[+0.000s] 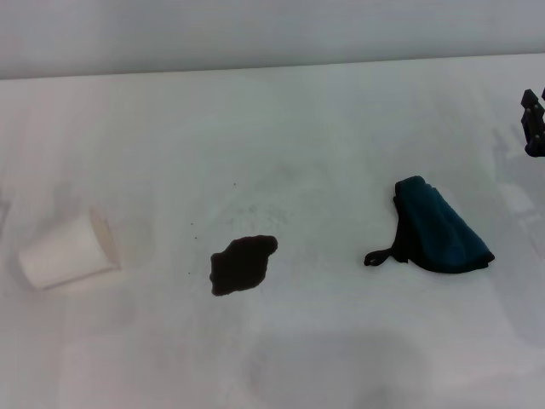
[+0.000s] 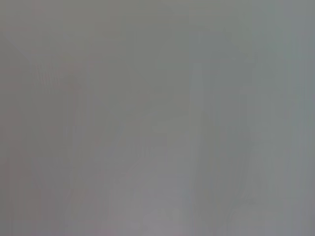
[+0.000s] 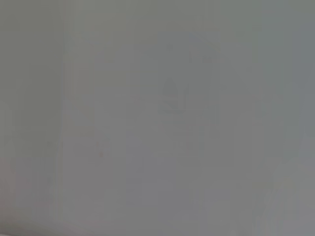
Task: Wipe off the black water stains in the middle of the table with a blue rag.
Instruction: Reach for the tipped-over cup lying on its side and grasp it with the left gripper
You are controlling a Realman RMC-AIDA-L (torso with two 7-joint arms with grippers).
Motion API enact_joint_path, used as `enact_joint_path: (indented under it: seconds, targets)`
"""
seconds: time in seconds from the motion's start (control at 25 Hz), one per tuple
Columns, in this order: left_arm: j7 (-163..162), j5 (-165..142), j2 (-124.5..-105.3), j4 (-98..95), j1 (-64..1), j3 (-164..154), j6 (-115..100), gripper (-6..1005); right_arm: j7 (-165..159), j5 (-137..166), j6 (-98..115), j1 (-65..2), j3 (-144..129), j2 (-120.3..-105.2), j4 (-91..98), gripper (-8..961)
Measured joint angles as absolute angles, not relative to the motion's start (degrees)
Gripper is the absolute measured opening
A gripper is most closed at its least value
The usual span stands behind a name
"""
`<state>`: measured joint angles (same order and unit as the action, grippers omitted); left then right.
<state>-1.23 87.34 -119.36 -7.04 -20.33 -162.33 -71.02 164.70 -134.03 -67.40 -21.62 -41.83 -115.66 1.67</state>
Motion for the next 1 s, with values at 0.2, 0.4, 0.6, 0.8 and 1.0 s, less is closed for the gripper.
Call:
enact_joint_path:
  seconds: [0.2,0.4,0.6,0.8,1.0]
  targets:
    - [-1.14,87.16,-119.34,-7.03,-20.3,-162.43,-71.05,880,164.71,-134.03,-67.05,-21.62,-41.83,-115.66,1.67,266]
    - [-0.92,86.97,-119.28,-7.03,-20.3,-162.69,-71.08,879,164.7,-134.03,-66.71,-21.62,-41.86,-115.72,1.6,266]
    - [-0.89,86.9,-119.26,-7.03,-20.3,-162.69,-71.0,879,164.71,-134.03,-66.25,-21.62,-42.05,-115.75,1.58,266]
    - [-1.07,85.91,-119.26,-7.1,-20.3,-162.82,-71.19,879,164.7,-134.04,-66.1,-21.62,-42.27,-115.75,1.57,265]
    - [-5.91,78.53,-118.63,-6.51,-20.55,-162.87,-71.64,878,164.71,-134.03,-66.08,-21.6,-42.29,-115.74,1.57,265]
